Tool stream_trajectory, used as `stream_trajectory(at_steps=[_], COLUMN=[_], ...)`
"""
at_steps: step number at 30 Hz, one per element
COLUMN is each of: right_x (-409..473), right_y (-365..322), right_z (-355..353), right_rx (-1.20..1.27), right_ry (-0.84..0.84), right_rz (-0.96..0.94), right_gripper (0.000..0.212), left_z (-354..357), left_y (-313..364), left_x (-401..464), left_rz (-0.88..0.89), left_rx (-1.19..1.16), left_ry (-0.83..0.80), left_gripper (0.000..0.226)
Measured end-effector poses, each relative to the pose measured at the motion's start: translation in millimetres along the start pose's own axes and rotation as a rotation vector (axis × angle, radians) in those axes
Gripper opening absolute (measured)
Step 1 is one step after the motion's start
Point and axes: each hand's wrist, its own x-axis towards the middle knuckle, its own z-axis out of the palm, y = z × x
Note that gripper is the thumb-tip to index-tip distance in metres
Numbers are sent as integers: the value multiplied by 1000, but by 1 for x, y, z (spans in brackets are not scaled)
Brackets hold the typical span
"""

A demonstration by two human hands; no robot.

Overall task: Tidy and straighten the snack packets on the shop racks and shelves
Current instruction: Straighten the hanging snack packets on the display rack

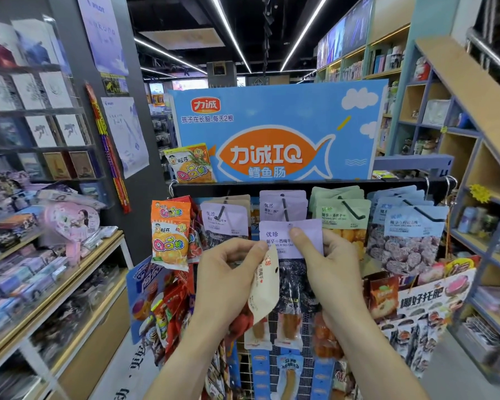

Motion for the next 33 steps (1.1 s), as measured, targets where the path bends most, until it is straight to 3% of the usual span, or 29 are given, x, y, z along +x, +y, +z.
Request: stream_trajectory(at_steps=[7,14,22,25,28,31,33], right_x=[5,25,39,19,-8,-22,-20], right_y=[-8,15,17,19,14,11,12], right_z=[5,12,17,5,1,22,43], right_rx=[18,-105,-586,-774,-753,-516,-401], right_ry=[11,38,255,323,457,265,93], right_rz=[32,3,-16,-52,-260,-363,-291], right_gripper=[23,77,73,59,38,11,13], left_z=[3,6,5,-9,-28,-41,-45], left_y=[2,-7,-18,-21,-26,-32,-33], left_x=[6,13,16,9,9,18,25], left_rz=[-4,-38,11,45,43,8,1], left_rx=[-7,37,163,210,234,253,261], left_ry=[55,67,151,273,363,350,321], left_gripper=[11,13,5,8,9,29,37])
